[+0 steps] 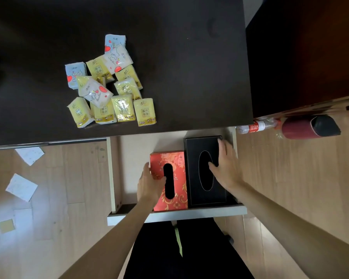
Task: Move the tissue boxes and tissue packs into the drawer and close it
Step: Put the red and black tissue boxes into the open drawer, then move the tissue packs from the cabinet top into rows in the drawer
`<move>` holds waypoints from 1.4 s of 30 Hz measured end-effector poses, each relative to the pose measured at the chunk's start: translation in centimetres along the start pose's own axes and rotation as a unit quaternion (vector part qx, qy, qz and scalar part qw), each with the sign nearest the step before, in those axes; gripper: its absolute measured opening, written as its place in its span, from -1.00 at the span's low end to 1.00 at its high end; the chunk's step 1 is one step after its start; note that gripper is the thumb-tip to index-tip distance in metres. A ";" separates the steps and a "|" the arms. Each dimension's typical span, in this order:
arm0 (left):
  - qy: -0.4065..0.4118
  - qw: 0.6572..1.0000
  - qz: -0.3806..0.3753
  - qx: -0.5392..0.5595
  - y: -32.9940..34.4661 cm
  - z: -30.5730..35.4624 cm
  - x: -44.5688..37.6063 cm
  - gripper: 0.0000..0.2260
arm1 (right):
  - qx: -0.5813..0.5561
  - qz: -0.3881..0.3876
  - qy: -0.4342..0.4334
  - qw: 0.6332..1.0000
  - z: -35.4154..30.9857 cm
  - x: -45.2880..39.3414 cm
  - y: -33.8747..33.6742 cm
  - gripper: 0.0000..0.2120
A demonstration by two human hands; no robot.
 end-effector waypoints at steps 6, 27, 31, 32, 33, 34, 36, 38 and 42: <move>0.123 0.987 0.013 -0.101 -0.4 1.0 -1.5 -0.20 | 0.197 -0.064 -0.140 0.968 -0.1 -3.4 1.1 -0.03; 0.150 0.985 -0.032 -0.079 2.6 2.9 -0.9 -0.36 | 0.200 -0.062 -0.131 0.969 2.8 -2.3 0.3 -0.02; 0.131 0.990 -0.053 -0.026 1.9 2.5 -0.5 -0.33 | 0.181 -0.058 -0.110 0.976 1.8 -2.2 0.0 -0.07; 0.122 0.990 -0.063 0.002 1.7 2.3 -0.4 -0.33 | 0.160 -0.050 -0.095 0.981 1.4 -2.1 -0.1 -0.11; 0.113 0.990 -0.075 0.033 1.3 2.1 -0.3 -0.35 | 0.131 -0.039 -0.080 0.987 0.8 -2.1 -0.2 -0.17; 0.102 0.990 -0.084 0.059 0.8 1.9 -0.2 -0.39 | 0.090 -0.022 -0.069 0.993 0.2 -1.9 -0.4 -0.26; 0.085 0.989 -0.083 0.088 -0.5 1.4 -0.1 -0.52 | -0.012 0.019 -0.051 0.998 -1.4 -1.5 -0.8 -0.47; 0.079 0.990 -0.064 0.100 -2.5 1.2 0.0 -0.63 | -0.116 0.048 -0.034 0.991 -3.3 -1.2 -1.3 -0.65; 0.129 0.981 0.000 0.144 -8.9 1.8 -0.8 -0.67 | -0.233 0.069 -0.048 0.969 -8.6 -2.2 -2.5 -0.74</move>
Point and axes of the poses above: each hand's wrist, its own x-axis away from the middle knuckle, its own y-axis out of the palm, z = x × y, the point moved 2 cm from there along -x, towards the middle knuckle, and after that the axes turned 5 degrees about -y, right-handed, at the moved point
